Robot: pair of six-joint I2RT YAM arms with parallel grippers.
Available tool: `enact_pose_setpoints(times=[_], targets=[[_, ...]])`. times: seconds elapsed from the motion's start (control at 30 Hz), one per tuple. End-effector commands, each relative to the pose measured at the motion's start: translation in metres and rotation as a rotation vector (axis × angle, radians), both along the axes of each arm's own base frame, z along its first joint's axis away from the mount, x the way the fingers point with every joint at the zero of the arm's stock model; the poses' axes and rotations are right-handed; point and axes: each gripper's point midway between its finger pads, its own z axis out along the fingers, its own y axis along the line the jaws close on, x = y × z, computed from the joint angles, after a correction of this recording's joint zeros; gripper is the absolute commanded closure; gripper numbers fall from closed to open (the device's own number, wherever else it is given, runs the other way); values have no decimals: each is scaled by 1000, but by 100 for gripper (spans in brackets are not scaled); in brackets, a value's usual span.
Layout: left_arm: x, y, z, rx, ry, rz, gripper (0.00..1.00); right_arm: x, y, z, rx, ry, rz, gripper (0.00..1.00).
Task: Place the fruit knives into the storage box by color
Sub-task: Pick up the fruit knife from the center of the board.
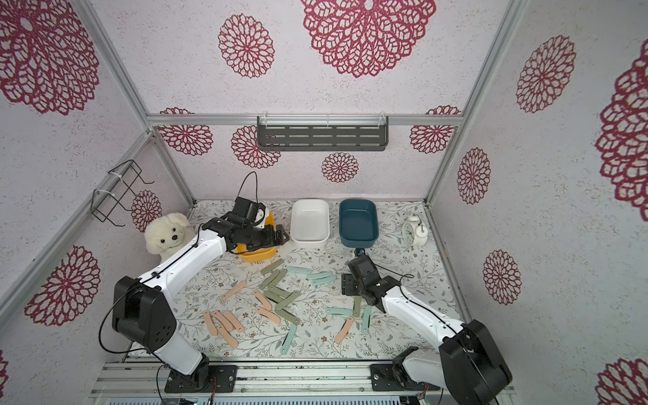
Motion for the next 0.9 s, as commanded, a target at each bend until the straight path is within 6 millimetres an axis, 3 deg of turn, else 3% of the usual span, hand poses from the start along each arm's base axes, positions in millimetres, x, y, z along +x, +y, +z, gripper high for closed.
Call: enact_pose_setpoints(times=[0.0, 0.1, 0.33, 0.87], targets=[[-13, 0, -7, 23, 12, 26, 3, -25, -13, -13, 27, 95, -92, 40], [-20, -1, -13, 33, 17, 20, 3, -35, -18, -23, 30, 121, -109, 45], [-23, -4, -18, 47, 9, 4, 3, -31, -16, -31, 29, 123, -118, 56], [-21, -10, -33, 65, 32, -21, 3, -16, -12, -50, -45, 138, -118, 60]])
